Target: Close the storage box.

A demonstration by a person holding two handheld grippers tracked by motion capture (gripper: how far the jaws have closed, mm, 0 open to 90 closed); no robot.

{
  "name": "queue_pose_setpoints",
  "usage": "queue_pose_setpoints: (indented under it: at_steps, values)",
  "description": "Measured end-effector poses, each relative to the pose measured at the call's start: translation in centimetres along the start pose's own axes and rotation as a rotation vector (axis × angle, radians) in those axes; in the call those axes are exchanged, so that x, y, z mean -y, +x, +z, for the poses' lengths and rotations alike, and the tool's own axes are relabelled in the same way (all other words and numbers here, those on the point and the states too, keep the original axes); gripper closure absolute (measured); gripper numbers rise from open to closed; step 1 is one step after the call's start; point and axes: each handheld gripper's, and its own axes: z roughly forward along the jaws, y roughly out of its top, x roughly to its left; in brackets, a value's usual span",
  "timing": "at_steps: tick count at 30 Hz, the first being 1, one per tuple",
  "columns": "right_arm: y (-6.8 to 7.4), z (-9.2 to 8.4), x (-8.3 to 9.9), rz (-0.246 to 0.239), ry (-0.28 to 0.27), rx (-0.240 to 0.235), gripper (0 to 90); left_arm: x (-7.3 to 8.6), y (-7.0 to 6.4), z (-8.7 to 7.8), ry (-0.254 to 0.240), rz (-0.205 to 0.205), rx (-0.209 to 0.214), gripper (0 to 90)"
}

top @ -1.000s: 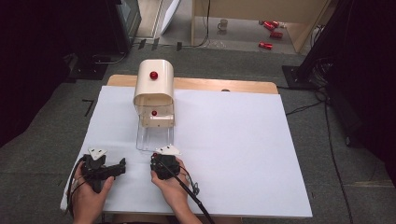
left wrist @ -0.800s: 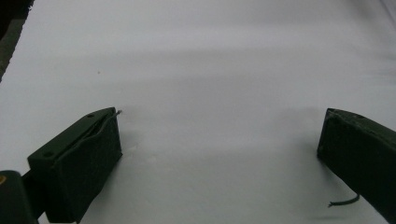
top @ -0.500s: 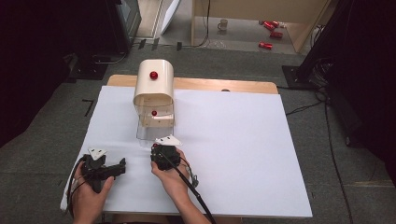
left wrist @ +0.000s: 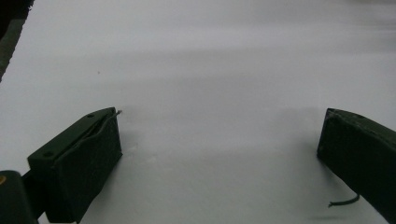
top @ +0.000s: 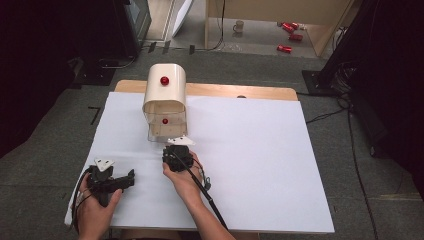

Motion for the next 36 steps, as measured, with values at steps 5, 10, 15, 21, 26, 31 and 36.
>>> queue_pose_setpoints:
  at_steps: [5,10,15,21,26,31,36]
  values:
    - [-0.2,0.5,-0.5,-0.008,-0.006,0.005,75.3,0.0,0.0,0.0,-0.001,-0.001,0.000,0.0]
    - [-0.5,1.1,-0.9,-0.003,-0.012,0.007,75.3,0.0,0.0,0.0,0.001,0.000,0.001,0.0]
    - [-0.7,1.6,-1.3,-0.004,-0.019,0.014,75.3,0.0,0.0,0.0,0.002,0.000,0.001,0.0]
    - [-0.9,2.1,-1.8,-0.010,-0.024,0.023,75.3,0.0,0.0,0.0,0.002,0.000,0.001,0.0]
    - [-1.2,2.4,-2.0,-0.006,-0.035,0.016,75.3,0.0,0.0,0.0,0.002,0.000,0.001,0.0]
    - [-1.3,2.7,-2.1,0.000,-0.044,0.016,75.2,0.0,0.0,0.0,0.002,0.000,0.001,0.0]
    - [-1.5,3.0,-2.3,0.004,-0.048,0.014,75.2,0.0,0.0,0.0,0.002,0.000,0.001,0.0]
